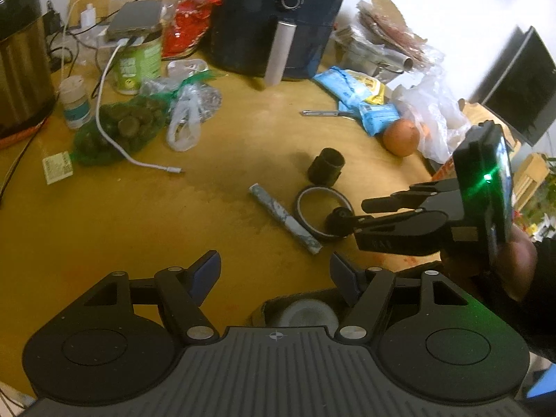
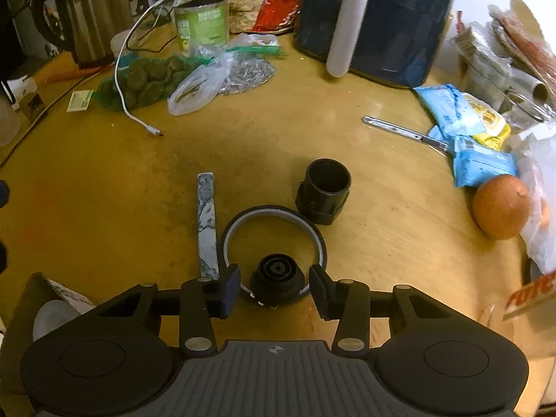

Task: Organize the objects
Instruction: 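Grasp the black knob cap inside the clear tape ring with the right gripper, then lift the black knob cap out of the ring with the right gripper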

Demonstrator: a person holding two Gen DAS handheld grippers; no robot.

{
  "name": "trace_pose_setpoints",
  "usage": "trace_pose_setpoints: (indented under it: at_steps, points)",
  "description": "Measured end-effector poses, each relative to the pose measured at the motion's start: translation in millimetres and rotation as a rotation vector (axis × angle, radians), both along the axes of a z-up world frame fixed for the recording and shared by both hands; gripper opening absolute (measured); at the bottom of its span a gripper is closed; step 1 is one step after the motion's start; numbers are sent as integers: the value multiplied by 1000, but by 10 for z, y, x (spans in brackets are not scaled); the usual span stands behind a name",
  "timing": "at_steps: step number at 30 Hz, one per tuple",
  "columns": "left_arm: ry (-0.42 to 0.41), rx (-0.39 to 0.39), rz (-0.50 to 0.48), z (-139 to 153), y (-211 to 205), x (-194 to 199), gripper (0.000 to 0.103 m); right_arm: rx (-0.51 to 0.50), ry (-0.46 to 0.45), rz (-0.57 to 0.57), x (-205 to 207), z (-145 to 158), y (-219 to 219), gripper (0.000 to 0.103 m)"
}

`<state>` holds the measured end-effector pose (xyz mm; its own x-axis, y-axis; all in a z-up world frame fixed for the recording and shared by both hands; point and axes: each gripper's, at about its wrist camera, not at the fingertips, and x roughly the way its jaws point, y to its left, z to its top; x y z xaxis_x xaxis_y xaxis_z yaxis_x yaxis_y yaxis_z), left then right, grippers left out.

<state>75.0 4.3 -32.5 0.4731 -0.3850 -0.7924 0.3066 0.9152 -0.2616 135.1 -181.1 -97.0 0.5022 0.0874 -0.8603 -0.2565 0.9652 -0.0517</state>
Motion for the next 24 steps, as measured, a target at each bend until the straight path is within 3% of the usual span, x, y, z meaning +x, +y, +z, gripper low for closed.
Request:
trace_pose_setpoints:
  at_steps: [8,16,24]
  points:
    - [15,4,60,-29,143,-45,69,-35,40,-2,159,-182,39,32]
    - [15,9,62,-32,145,-47,69,-19,31,-27,152,-165,-24,31]
    - [11,21,23,-26,51,-2,69,43,-1,-83,12,73,-153,31]
